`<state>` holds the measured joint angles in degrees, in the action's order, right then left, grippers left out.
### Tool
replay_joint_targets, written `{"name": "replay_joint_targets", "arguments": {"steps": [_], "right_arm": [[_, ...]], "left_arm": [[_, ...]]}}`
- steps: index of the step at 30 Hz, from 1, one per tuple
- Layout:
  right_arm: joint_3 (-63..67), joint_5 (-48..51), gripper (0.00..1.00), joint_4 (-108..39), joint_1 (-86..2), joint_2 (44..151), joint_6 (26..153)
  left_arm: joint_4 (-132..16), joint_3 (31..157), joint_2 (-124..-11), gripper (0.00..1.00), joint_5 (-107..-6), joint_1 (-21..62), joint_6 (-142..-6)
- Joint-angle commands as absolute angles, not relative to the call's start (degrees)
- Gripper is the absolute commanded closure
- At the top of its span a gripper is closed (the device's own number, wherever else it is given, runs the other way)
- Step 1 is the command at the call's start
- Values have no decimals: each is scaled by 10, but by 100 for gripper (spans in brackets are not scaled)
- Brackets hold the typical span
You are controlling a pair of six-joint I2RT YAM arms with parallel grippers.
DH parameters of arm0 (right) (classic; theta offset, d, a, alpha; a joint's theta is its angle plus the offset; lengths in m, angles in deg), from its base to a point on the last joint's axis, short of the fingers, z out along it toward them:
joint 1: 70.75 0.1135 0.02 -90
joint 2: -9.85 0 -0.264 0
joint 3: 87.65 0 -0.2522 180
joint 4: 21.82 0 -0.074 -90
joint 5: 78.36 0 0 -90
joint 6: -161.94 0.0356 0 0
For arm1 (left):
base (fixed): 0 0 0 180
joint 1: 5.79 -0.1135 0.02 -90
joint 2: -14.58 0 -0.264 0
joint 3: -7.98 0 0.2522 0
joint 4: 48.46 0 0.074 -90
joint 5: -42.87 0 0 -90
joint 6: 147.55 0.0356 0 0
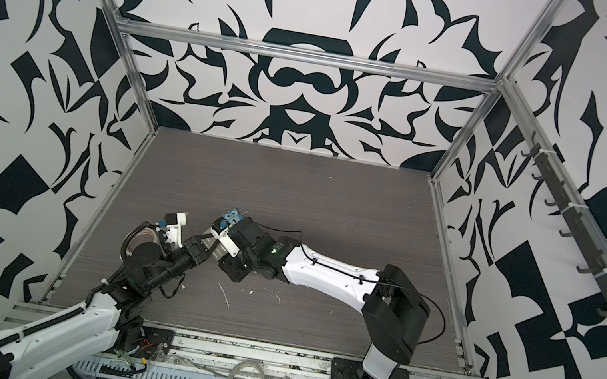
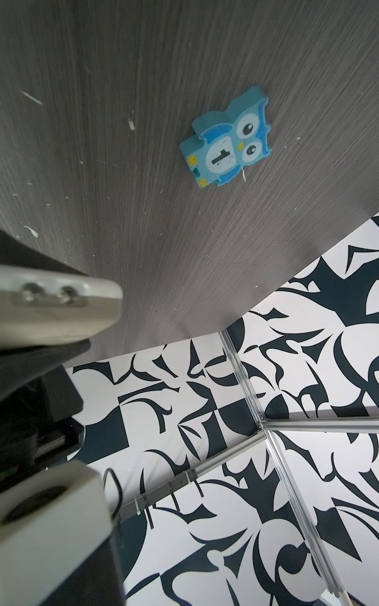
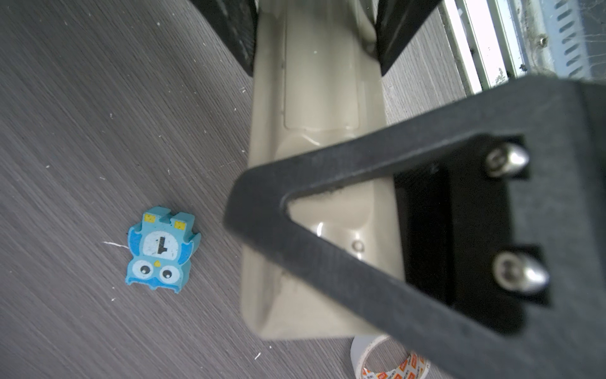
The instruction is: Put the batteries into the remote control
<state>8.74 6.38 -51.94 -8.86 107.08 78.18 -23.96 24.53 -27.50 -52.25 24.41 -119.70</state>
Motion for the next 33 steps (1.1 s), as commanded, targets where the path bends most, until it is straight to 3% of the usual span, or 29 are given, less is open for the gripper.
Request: {"name": "replay_joint_targets", "arguments": {"steps": [1, 7, 10, 26, 33], "right_arm": [[77, 75, 45, -525, -84, 1074, 778], [82, 70, 34, -521, -83, 1067, 775], [82, 72, 34, -520, -84, 1065, 774], [88, 86, 69, -516, -84, 1053, 770], [95, 81, 76, -519, -91, 1041, 774]], "left_arm": [[-196, 264, -272, 100, -512, 246, -1210], [-196, 261, -272, 100, -509, 245, -1211], [-195, 261, -273, 100, -507, 245, -1210], [-211, 268, -285, 99, -514, 245, -1190], [-228, 268, -274, 51, -525, 245, -1152]]}}
